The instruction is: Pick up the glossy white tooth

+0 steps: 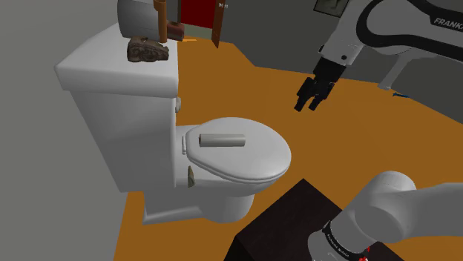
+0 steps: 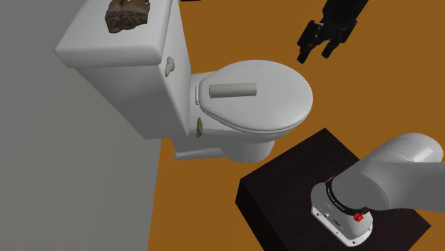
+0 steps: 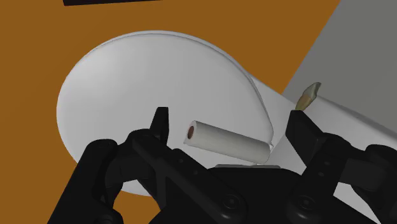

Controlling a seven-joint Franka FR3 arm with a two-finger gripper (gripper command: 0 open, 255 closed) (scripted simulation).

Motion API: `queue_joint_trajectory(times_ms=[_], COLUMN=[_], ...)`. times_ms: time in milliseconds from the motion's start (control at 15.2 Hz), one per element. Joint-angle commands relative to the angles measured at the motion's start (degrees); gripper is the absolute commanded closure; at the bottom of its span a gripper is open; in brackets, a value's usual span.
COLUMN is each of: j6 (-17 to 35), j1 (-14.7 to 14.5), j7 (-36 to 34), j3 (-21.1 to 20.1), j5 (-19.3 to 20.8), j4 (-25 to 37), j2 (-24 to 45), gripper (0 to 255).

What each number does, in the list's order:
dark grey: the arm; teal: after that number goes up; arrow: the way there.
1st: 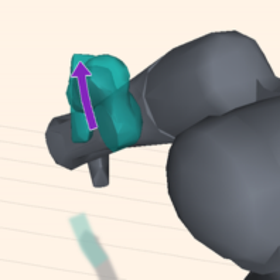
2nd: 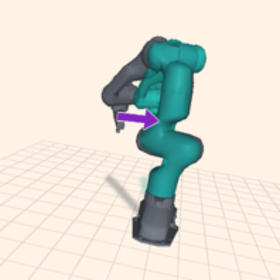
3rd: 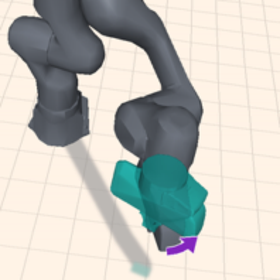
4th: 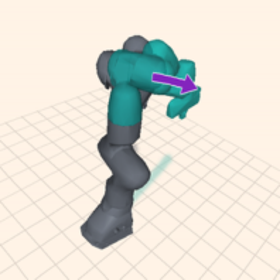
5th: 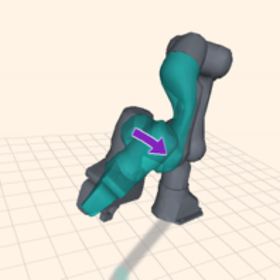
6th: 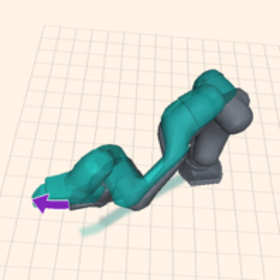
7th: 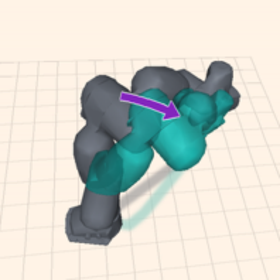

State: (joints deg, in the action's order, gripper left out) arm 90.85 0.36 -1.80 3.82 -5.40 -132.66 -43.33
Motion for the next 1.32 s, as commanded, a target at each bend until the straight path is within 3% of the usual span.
queue_joint_trajectory(times_ms=[0,660,1254], j6=[0.0,14.8,28.8], j1=[0.0,-1.8,-2.8], j7=[0.0,-14.9,-28.2], j3=[0.0,-11.1,-20.6], j5=[0.0,-6.6,-9.6], j4=[0.0,-7.3,-6.4], j2=[0.0,7.2,21.6], gripper=[0,0,0])
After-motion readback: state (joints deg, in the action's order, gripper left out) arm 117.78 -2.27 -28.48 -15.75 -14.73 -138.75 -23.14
